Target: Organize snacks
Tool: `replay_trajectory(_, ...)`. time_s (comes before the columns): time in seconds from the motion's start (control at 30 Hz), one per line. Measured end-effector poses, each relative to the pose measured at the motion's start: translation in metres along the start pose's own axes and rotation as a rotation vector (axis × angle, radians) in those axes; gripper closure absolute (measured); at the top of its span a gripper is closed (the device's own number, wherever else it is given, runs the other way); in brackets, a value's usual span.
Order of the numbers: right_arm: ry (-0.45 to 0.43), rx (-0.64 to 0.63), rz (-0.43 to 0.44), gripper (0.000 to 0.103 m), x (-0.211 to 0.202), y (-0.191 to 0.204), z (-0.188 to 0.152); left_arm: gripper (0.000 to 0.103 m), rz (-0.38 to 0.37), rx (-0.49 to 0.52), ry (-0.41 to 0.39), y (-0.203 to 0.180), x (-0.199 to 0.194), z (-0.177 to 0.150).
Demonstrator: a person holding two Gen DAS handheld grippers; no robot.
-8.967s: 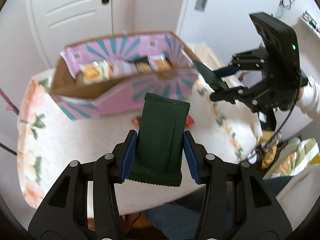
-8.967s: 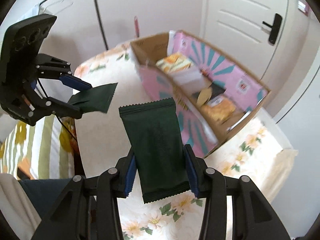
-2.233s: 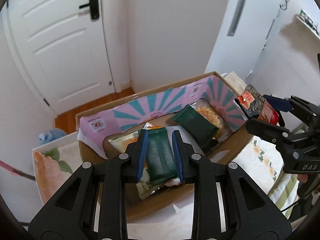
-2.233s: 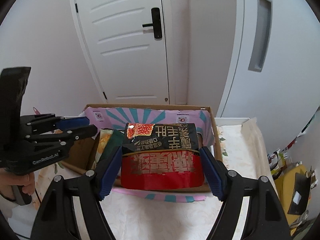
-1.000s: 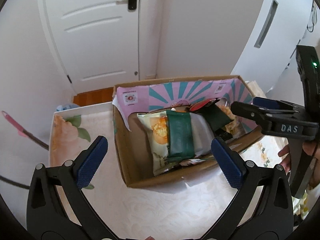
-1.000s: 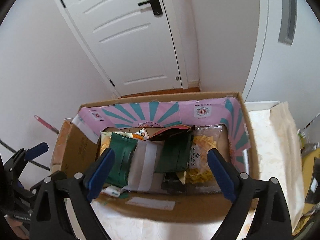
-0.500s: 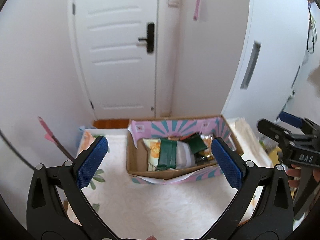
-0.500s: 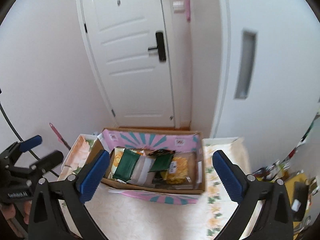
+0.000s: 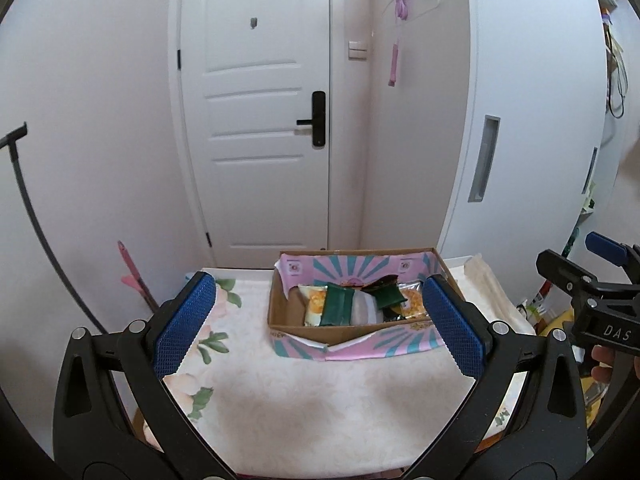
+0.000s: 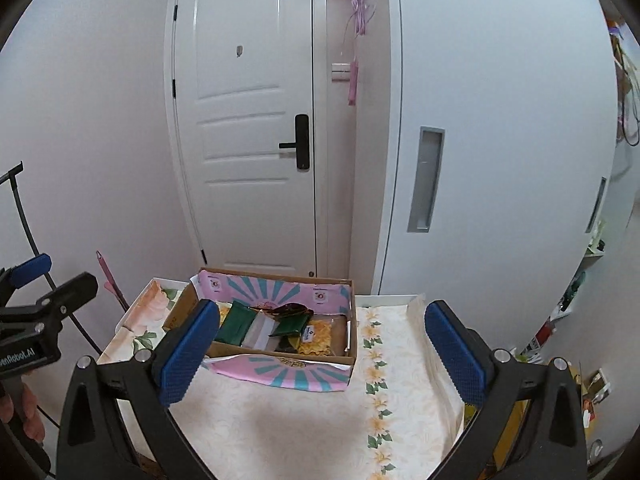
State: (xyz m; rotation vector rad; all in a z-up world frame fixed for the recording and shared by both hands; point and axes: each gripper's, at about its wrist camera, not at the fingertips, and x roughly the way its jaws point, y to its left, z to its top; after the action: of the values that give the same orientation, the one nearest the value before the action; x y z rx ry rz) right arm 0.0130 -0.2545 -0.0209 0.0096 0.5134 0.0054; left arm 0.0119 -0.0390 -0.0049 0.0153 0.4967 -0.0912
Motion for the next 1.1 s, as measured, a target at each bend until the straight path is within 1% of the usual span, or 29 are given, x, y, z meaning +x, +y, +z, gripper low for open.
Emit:
replay_trajectory(0.3,-0.016,0.008,0.005,0.001,-0.017,-0.003,-0.003,0.0,0.002,-0.009,-0.03,-0.006,-0.019,-0.005)
replay_trajectory(0.6,-0.029,0.004,-0.004,0.001,-0.02,-0.002,-0.005,0.0,-0.001,-0.001,-0.046,-0.013,-0.023,-0.006)
replay_trajectory(1.1,-0.027,0.014,-0.003,0.001,-0.019,-0.006,-0.007,0.0,0.001,-0.004,-0.055,-0.019,-0.021,-0.004)
